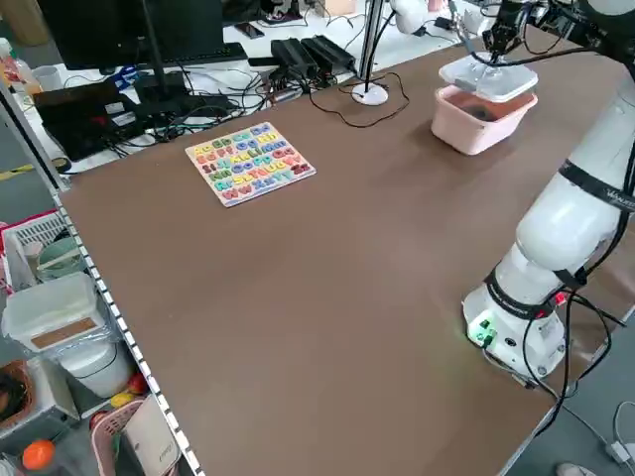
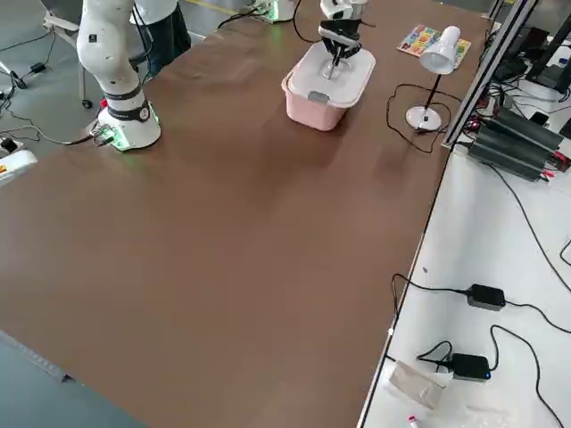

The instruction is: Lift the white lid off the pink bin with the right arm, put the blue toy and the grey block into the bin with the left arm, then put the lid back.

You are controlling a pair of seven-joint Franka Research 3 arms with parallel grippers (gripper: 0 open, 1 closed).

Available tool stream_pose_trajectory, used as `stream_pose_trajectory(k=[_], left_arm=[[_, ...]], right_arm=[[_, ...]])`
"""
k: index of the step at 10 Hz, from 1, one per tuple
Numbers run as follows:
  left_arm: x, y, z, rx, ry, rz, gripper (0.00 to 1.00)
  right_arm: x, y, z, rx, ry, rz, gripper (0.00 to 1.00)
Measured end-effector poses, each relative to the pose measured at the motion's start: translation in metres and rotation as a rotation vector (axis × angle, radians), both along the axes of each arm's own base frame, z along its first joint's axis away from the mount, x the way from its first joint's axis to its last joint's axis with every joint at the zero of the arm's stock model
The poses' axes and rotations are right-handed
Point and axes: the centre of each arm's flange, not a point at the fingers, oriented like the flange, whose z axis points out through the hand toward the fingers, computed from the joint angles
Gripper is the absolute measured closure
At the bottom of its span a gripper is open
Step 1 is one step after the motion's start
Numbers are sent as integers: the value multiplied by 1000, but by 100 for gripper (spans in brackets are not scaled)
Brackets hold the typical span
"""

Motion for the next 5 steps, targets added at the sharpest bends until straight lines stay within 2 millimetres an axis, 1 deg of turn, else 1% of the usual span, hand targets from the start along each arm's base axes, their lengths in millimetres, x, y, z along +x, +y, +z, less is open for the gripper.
stream_pose_trajectory(k=[1,3,5], left_arm=[[2,1,-4,0,8,5,0],[10,9,-16,1,26,21,0],[16,11,-20,0,30,24,0]], right_arm=[[-3,6,-9,-8,8,-4,93],[-8,18,-24,-13,10,2,93],[-14,27,-28,-13,7,-7,93]])
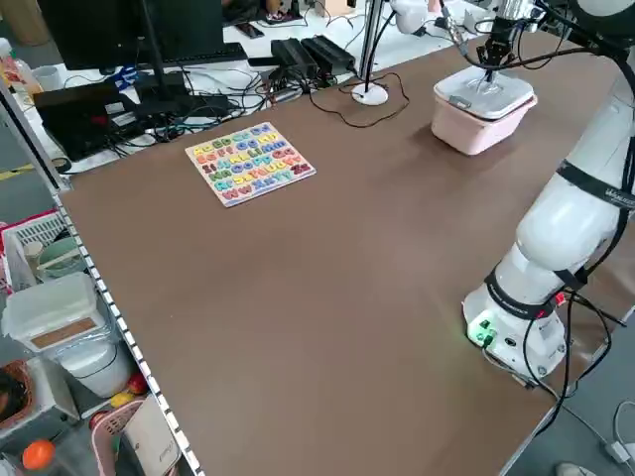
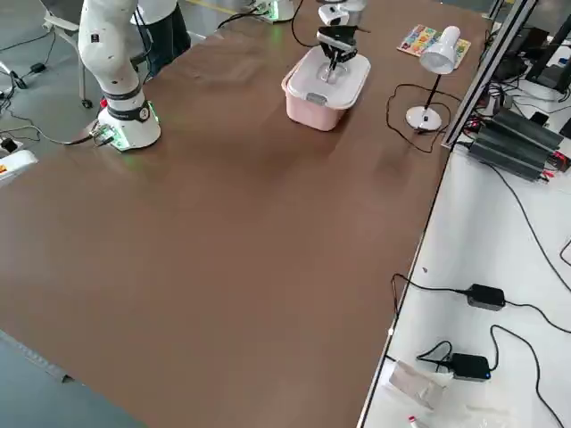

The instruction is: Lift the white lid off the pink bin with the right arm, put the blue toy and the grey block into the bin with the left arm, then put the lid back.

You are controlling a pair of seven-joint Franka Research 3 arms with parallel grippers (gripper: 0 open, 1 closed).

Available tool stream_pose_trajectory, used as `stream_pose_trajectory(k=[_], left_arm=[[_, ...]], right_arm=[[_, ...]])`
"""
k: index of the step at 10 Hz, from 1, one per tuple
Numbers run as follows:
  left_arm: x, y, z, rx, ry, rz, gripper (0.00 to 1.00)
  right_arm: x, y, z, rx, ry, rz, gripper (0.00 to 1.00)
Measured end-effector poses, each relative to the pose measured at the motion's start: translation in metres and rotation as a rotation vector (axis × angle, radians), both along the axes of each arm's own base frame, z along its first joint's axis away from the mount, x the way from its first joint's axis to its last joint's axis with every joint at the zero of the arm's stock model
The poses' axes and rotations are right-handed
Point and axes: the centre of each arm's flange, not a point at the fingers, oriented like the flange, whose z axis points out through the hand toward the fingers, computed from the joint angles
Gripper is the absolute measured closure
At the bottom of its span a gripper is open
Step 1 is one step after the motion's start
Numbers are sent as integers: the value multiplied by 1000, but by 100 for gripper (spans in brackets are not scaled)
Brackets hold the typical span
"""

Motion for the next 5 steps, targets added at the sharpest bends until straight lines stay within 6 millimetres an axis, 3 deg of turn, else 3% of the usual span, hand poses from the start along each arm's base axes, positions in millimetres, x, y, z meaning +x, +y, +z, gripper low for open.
stream_pose_trajectory(k=[5], left_arm=[[2,-1,1,-1,-4,7,0]], right_arm=[[-1,1,0,-4,8,-44,93]])
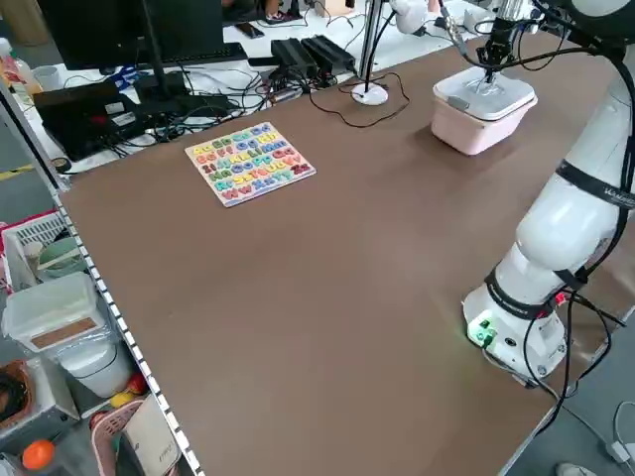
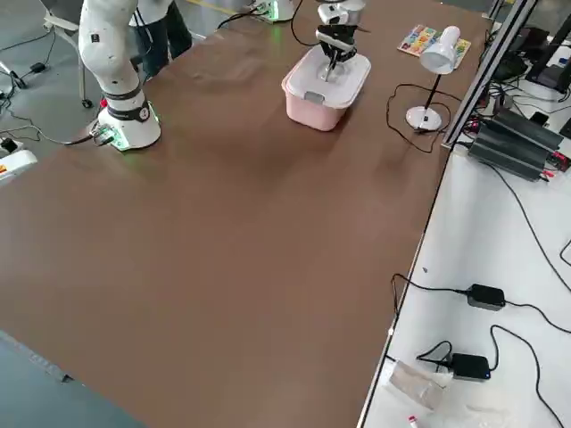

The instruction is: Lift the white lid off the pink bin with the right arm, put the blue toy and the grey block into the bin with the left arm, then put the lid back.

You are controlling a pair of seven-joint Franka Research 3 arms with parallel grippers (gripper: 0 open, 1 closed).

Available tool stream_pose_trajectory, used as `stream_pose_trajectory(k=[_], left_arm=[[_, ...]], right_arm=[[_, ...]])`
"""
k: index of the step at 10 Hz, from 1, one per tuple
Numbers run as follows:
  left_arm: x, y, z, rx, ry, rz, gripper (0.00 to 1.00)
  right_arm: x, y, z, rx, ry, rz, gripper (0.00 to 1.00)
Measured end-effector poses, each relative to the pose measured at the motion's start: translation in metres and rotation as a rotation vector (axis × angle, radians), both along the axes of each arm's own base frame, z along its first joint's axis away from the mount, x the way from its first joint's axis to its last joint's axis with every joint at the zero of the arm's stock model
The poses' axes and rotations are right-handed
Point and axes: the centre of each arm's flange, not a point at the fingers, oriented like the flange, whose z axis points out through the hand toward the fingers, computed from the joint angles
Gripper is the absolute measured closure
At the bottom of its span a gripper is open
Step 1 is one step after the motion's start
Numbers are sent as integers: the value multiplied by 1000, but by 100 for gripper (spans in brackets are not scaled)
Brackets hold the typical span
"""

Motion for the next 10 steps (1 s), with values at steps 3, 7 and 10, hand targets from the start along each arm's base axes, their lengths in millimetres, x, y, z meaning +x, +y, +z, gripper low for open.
stream_pose_trajectory(k=[3,7,10], left_arm=[[0,0,1,0,-1,1,0],[0,0,1,0,-3,3,0],[0,0,2,0,-4,4,0]], right_arm=[[-3,2,-3,-5,8,2,93],[-6,6,-5,-8,14,8,93],[-6,6,-5,-9,16,1,93]])
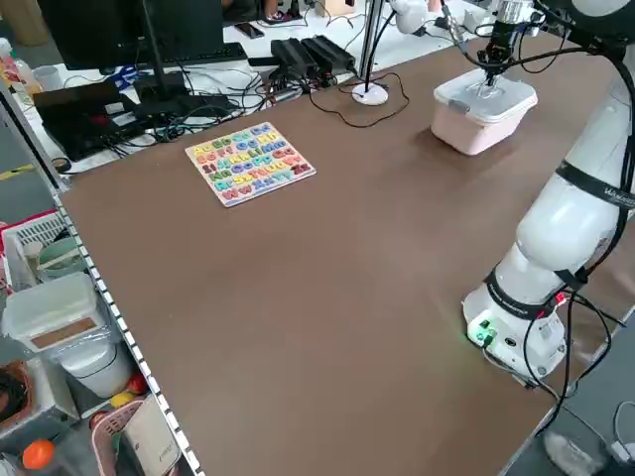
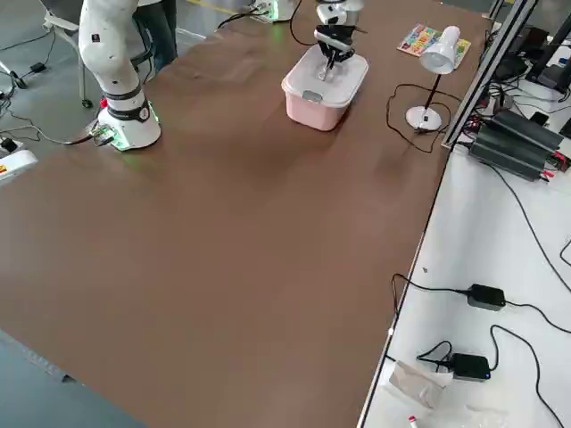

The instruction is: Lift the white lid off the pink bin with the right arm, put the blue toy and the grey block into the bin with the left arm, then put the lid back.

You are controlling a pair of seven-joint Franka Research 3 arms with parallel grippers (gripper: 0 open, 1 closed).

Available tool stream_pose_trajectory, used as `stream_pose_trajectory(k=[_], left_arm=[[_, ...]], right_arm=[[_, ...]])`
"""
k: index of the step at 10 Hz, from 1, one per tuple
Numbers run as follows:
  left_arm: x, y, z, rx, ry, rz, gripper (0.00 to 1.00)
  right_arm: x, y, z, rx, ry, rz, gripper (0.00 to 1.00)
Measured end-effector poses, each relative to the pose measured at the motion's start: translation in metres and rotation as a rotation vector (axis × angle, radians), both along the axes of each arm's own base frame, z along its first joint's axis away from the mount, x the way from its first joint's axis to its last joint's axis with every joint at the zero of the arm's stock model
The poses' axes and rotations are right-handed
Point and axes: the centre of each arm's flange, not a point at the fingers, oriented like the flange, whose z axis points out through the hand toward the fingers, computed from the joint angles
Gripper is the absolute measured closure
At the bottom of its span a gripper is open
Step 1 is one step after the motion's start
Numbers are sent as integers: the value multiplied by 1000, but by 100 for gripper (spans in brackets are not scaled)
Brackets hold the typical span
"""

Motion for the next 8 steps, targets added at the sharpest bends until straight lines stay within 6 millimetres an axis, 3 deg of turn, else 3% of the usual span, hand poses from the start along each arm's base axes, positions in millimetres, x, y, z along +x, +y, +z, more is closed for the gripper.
stream_pose_trajectory(k=[8], left_arm=[[0,-6,0,0,0,37,0]], right_arm=[[-3,0,-1,-8,21,-1,93]])
